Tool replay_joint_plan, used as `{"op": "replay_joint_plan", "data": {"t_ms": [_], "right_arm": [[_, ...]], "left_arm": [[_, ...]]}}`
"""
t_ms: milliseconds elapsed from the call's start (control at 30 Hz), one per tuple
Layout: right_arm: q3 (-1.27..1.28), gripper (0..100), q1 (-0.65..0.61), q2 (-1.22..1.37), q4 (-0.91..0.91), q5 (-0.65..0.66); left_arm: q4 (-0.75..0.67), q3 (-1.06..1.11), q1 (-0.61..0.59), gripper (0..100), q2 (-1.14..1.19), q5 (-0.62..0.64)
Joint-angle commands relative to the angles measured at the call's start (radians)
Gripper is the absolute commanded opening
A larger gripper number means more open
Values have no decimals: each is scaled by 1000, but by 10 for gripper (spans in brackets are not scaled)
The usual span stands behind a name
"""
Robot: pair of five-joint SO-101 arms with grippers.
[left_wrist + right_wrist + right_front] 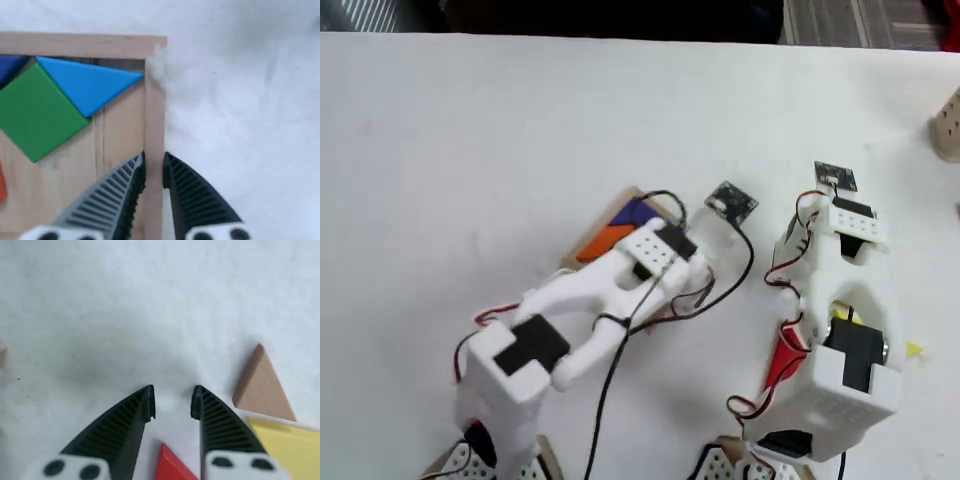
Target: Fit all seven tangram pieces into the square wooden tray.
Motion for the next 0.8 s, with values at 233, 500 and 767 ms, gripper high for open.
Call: {"op": "replay_joint_plan", "data": {"t_ms": [233, 500, 767], "right_arm": [[-5, 119, -4, -35, -13, 12], [-6, 119, -4, -35, -13, 14], [-6, 119, -4, -35, -15, 14]], "left_arm": [[232, -575, -41, 23, 338, 245], [407, -993, -68, 23, 495, 256], [723, -1370, -76, 24, 510, 75]]}}
